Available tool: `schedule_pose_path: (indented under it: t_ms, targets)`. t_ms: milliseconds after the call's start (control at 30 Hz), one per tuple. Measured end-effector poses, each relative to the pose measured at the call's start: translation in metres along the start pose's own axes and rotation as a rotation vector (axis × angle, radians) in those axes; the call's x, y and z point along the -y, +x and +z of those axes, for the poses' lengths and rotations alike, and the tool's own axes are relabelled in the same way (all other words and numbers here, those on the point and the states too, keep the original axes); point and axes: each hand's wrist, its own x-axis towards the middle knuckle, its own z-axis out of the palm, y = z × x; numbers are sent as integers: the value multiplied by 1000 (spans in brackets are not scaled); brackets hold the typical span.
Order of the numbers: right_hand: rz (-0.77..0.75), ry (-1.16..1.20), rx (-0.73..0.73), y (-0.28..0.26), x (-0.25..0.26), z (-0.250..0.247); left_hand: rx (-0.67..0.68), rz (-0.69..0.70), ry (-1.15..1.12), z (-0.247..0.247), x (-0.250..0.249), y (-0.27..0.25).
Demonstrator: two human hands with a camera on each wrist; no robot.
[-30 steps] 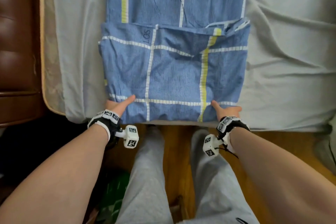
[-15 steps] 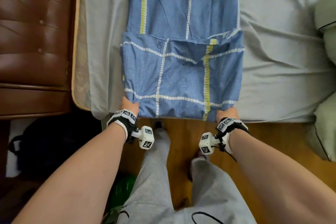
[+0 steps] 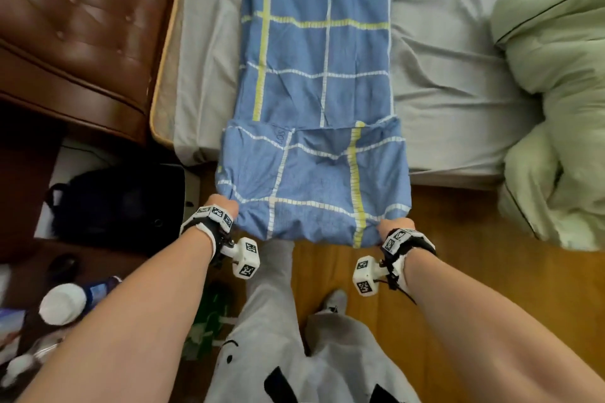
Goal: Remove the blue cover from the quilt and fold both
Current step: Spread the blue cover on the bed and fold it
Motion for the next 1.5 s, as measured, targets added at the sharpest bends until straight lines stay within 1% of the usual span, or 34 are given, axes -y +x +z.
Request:
schedule_pose_path:
  t_ms: [33, 100, 133, 200, 267, 300, 367, 433, 500, 600, 667, 700, 733, 800, 867, 933, 1033, 1133, 1300, 1400, 1433, 1500]
  targets:
    - [-33, -45, 22, -7, -6, -5, -32, 4, 61, -1, 4, -20]
    - [-32, -223, 86, -18, -6, -18, -31, 84, 64, -10, 4, -40]
    - [-56, -232, 30, -19, -4, -25, -54, 37, 17, -17, 5, -40]
    - [-113, -185, -15, -18, 9, -39, -57, 17, -216, -27, 2, -42]
    - [-148, -122, -17, -15, 25, -58, -159, -95, -543, -46, -11, -36]
    - [-170, 29, -32, -12, 38, -65, -168, -88, -609, -54, -17, -27]
    - [-180, 262, -105, -16, 68, -81, -143, 15, -665, -81, -38, -31]
    - [-102, 356, -227, -16, 101, -95, -87, 81, -742, -106, -65, -31]
    - [-69, 476, -312, -16, 142, -106, -66, 116, -856, -130, -95, -11]
    - [-173, 769, -329, -4, 209, -112, -14, 105, -1079, -175, -152, 18]
    - [-231, 973, -256, 12, 259, -114, 60, 137, -1245, -203, -193, 46]
    - [-257, 996, -205, 18, 282, -114, 58, 162, -1265, -213, -213, 61]
    - [-282, 957, -160, 23, 303, -113, 43, 188, -1260, -220, -228, 80]
    - [-329, 829, -97, 34, 332, -108, -36, 197, -1094, -226, -250, 118]
    - [-291, 741, -56, 49, 344, -98, -75, 199, -921, -226, -261, 135]
    - [-234, 632, -37, 62, 347, -88, -106, 160, -783, -220, -265, 148]
    - [-162, 499, -10, 83, 343, -79, -49, 78, -663, -201, -255, 172]
    - [-84, 356, -7, 117, 330, -67, -24, 27, -629, -169, -244, 207]
    - [27, 121, -85, 186, 305, -18, -39, -22, -521, -105, -228, 257]
    - [180, 106, -195, 217, 285, 2, -69, -71, -439, -73, -222, 288]
    - [234, 136, -221, 225, 278, 7, -73, -91, -426, -68, -220, 295]
    - [316, 215, -222, 236, 266, 13, -98, -108, -321, -64, -218, 299]
